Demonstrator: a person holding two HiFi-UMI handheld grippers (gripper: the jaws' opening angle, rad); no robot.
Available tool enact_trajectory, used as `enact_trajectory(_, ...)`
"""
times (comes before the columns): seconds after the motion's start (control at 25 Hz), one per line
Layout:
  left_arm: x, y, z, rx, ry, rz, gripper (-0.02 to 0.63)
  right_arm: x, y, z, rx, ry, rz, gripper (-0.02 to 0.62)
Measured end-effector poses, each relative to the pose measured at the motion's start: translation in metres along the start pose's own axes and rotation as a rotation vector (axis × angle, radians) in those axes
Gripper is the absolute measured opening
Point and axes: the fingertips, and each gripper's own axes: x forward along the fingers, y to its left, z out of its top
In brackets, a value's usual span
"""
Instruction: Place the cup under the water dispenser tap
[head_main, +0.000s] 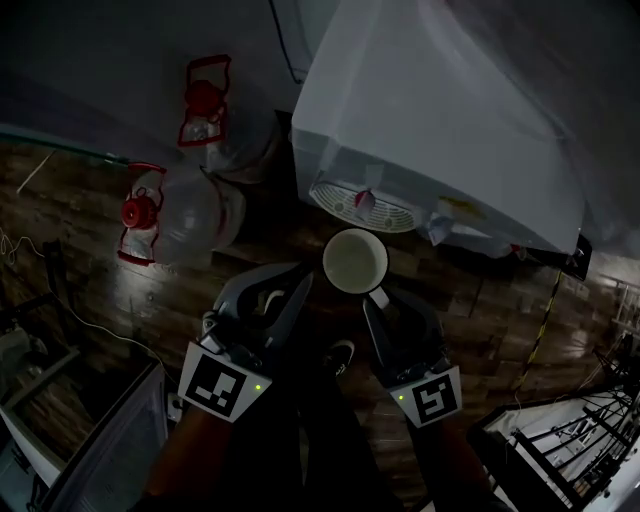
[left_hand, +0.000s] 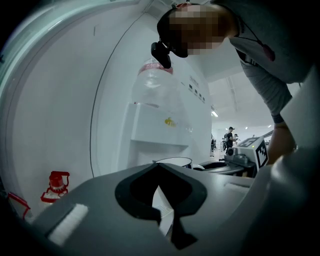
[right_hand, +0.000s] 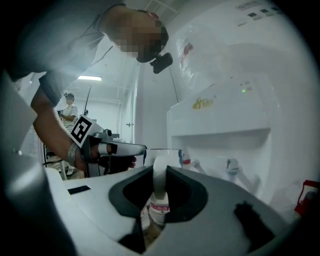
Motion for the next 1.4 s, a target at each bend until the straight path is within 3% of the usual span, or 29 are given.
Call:
enact_trajectory(0.48,0.022,0.022,-0.073,-0.040,-0.028,0.029,0.008,0.024,-0.019,-0.085,-0.010,-0.011,-0.039,0.063)
enact_trajectory(1.08,0.058,0.043,-0.105,-0.041,-0.066,0.044,0.008,0.058,-0.056,-0.145,0.011,-0.066,-0.199,0.063)
enact_trajectory(1.24,0.058,0.043,-0.111,-0.045,-0.056,0.044,0.008,0.063,-0.056,-0.151,-0.056,-0.063,-0.201,0.064)
enact_trajectory(1.4,0.059,0.042,-0.115,-0.043,-0.047,0.043,0.008,0.064,-0.057,-0.155,-0.059,-0.066,-0.212,0.064)
